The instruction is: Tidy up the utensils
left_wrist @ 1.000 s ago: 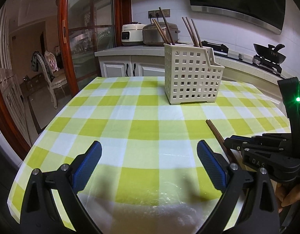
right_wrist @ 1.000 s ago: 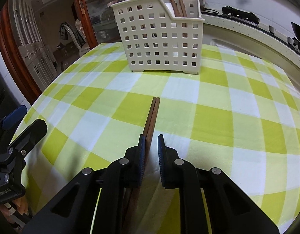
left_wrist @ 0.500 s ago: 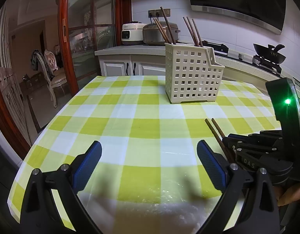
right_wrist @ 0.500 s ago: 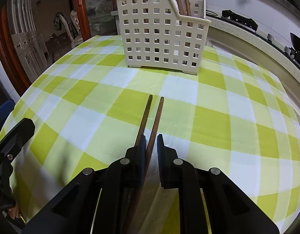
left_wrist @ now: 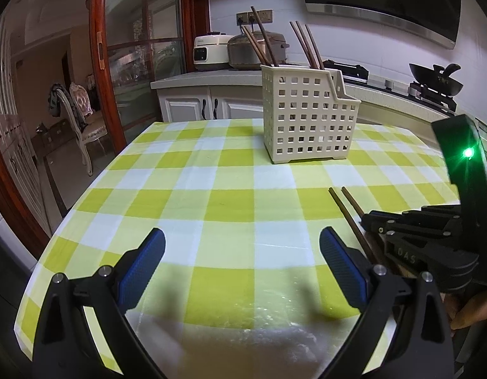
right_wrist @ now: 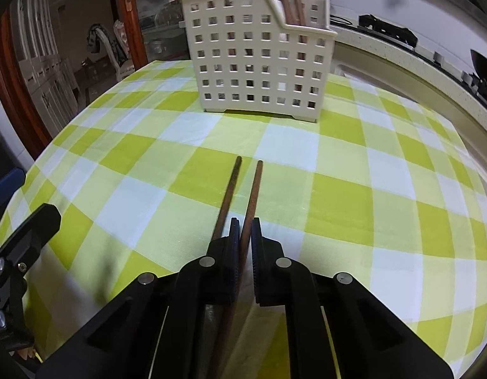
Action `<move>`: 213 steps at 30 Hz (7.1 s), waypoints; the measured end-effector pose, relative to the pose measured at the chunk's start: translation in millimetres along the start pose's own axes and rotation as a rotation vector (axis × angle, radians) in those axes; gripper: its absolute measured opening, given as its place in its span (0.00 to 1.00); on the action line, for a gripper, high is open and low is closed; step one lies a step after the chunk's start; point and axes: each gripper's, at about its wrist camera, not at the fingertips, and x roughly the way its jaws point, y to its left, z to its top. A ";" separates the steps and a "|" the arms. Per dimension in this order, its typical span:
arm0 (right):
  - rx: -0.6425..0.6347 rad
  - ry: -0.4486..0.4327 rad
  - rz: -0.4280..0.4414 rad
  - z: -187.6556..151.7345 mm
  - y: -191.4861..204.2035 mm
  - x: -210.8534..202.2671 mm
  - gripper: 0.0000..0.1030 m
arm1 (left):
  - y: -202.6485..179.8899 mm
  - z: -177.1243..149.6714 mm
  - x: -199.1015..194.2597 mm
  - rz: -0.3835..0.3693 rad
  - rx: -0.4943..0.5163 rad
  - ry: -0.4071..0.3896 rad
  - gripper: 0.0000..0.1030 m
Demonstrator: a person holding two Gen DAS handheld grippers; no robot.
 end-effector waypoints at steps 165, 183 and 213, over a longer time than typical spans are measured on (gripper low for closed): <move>-0.071 -0.552 0.004 229.8 -47.2 -130.1 0.06 | -5.9 296.2 8.1 -0.213 -0.050 -0.273 0.05; -0.020 -0.311 0.024 228.2 -53.7 -43.9 0.09 | -0.2 253.4 81.5 -0.180 -0.086 -0.093 0.32; -0.017 -0.576 -0.014 124.9 -37.6 -182.5 0.68 | 15.4 173.1 -87.7 0.060 -0.054 -0.446 0.95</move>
